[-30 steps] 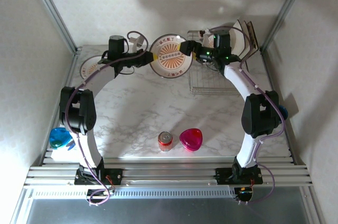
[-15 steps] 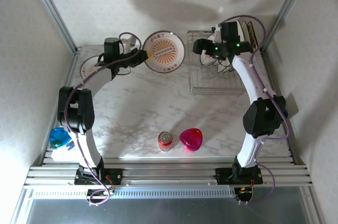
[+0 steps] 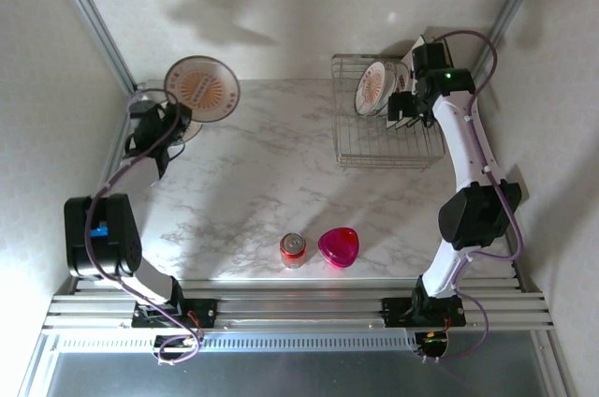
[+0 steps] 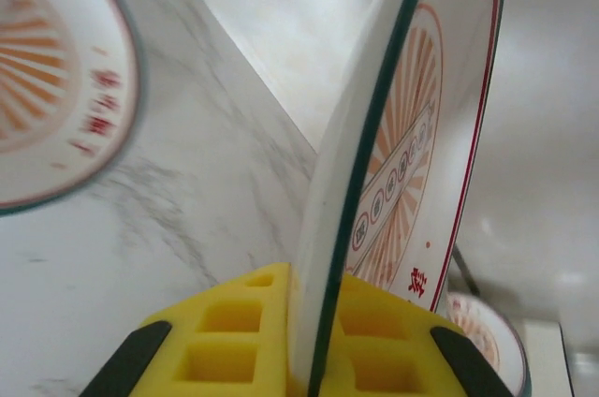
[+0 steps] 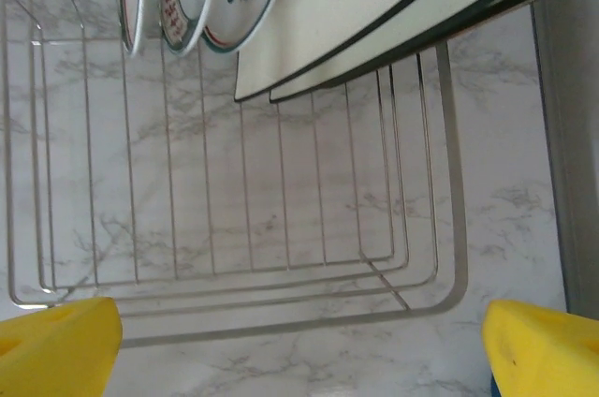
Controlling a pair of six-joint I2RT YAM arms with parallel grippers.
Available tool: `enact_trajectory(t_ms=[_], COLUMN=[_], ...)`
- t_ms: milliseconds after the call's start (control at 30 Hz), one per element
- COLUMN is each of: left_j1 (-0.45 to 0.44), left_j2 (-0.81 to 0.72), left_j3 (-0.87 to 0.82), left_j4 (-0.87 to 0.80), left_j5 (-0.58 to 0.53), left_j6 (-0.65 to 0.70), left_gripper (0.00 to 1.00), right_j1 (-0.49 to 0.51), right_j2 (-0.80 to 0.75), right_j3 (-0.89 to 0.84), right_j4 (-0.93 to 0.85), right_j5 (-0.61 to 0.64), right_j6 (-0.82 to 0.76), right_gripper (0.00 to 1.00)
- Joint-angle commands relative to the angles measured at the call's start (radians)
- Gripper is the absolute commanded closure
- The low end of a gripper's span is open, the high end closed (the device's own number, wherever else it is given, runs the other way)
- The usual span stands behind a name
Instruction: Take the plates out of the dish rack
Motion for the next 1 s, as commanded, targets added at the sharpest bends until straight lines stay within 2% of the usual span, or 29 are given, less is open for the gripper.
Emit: enact_trajectory(t_ms=[0, 200, 267, 700, 967], left_j1=[0.036, 0.077, 0.092, 0.129, 0.131], left_j2=[-0.080, -0.153, -0.154, 0.095, 0.204], left_j3=[-0.067, -0.178, -0.196, -0.128, -0.062], left_j4=[0.110, 0.119, 0.129, 0.243, 0.262], left_j5=[-0.147, -0.272, -0.283, -0.178, -0.180], left_j6=[-0.110, -0.185, -0.201, -0.231, -0.240], left_gripper=[1.00, 1.00, 1.00, 1.00, 1.00], right_j1=[0.002, 0.001, 0.002, 0.001, 0.002], right_j2=[-0.034, -0.016, -0.014, -0.005, 0.012], right_j3=[-0.026, -0.027, -0.030, -0.059, -0.050], right_j4=[-0.013, -0.011, -0.008, 0.018, 0.006], right_j5=[0.022, 0.017, 0.014, -0.013, -0.004], right_j6=[-0.028, -0.038, -0.040, -0.044, -0.045], right_gripper=[0.01, 0.01, 0.01, 0.01, 0.01])
